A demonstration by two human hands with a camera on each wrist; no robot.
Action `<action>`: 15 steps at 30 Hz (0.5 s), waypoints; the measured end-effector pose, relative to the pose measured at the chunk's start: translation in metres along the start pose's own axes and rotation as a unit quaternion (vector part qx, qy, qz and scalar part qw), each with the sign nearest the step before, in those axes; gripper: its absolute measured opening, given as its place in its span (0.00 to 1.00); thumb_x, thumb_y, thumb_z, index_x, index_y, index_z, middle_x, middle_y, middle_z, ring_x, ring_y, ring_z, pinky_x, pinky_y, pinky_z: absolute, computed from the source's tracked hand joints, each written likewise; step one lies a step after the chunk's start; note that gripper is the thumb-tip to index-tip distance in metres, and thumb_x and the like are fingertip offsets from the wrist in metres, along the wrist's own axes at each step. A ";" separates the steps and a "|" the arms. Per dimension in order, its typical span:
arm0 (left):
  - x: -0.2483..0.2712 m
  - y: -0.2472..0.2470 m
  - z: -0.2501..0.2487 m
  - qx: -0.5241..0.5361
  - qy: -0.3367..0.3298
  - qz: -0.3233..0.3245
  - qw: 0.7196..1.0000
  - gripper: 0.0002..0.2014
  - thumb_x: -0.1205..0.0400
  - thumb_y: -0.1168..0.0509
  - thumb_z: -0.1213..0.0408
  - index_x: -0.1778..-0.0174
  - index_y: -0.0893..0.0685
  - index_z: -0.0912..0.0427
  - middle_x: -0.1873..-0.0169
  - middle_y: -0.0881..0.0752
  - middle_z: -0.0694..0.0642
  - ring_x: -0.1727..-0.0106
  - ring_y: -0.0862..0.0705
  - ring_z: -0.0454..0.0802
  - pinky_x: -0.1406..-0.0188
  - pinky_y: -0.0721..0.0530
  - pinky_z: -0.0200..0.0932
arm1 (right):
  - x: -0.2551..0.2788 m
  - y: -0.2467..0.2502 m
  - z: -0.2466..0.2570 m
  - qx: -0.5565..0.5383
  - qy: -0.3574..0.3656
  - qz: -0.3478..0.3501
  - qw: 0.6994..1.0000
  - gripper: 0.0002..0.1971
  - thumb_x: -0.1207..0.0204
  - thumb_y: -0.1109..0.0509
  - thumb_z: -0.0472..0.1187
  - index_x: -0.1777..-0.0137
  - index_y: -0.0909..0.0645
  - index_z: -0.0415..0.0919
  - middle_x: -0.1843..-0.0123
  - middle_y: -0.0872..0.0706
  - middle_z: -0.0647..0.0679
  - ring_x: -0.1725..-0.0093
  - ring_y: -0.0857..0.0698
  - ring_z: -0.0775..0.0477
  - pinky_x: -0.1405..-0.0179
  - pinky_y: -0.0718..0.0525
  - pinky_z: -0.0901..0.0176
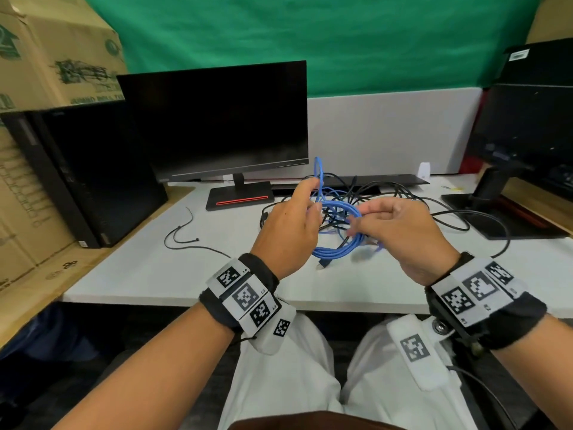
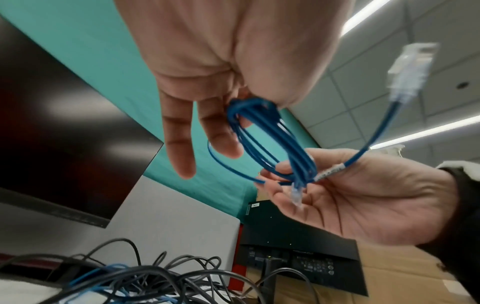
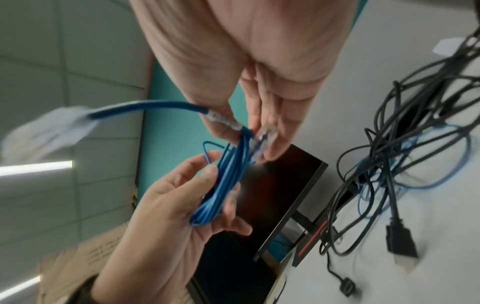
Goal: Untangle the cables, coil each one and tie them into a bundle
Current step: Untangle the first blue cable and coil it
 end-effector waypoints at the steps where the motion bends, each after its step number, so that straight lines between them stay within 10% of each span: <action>1: 0.000 -0.001 0.001 -0.025 0.002 0.010 1.000 0.21 0.11 0.45 0.66 0.21 0.33 0.52 0.66 0.17 0.58 0.69 0.21 0.56 0.67 0.19 0.62 | 0.000 0.002 0.002 0.002 0.023 -0.009 1.000 0.11 0.31 0.22 0.25 0.51 0.13 0.37 0.58 0.07 0.42 0.62 0.10 0.52 0.65 0.16 0.68; 8: -0.007 0.008 0.019 -0.047 0.059 -0.011 0.997 0.19 0.12 0.46 0.72 0.24 0.29 0.62 0.75 0.30 0.52 0.74 0.32 0.52 0.70 0.28 0.58 | 0.011 -0.006 0.021 0.091 0.168 0.122 0.974 0.22 0.26 0.30 0.20 0.49 0.11 0.50 0.33 0.15 0.50 0.36 0.15 0.63 0.39 0.20 0.72; 15: -0.005 0.019 0.025 -0.028 0.081 -0.060 0.994 0.18 0.11 0.49 0.70 0.26 0.24 0.61 0.74 0.26 0.56 0.75 0.32 0.50 0.73 0.27 0.58 | -0.006 0.019 0.022 0.178 0.189 -0.001 0.966 0.17 0.22 0.28 0.29 0.58 0.14 0.56 0.36 0.14 0.47 0.38 0.13 0.54 0.31 0.18 0.49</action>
Point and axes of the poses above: each hand's wrist, its own x-axis away from the middle knuckle, its own y-axis out of the back of the hand, z = x × y, the point moved 5 cm from there along -x, towards the middle knuckle
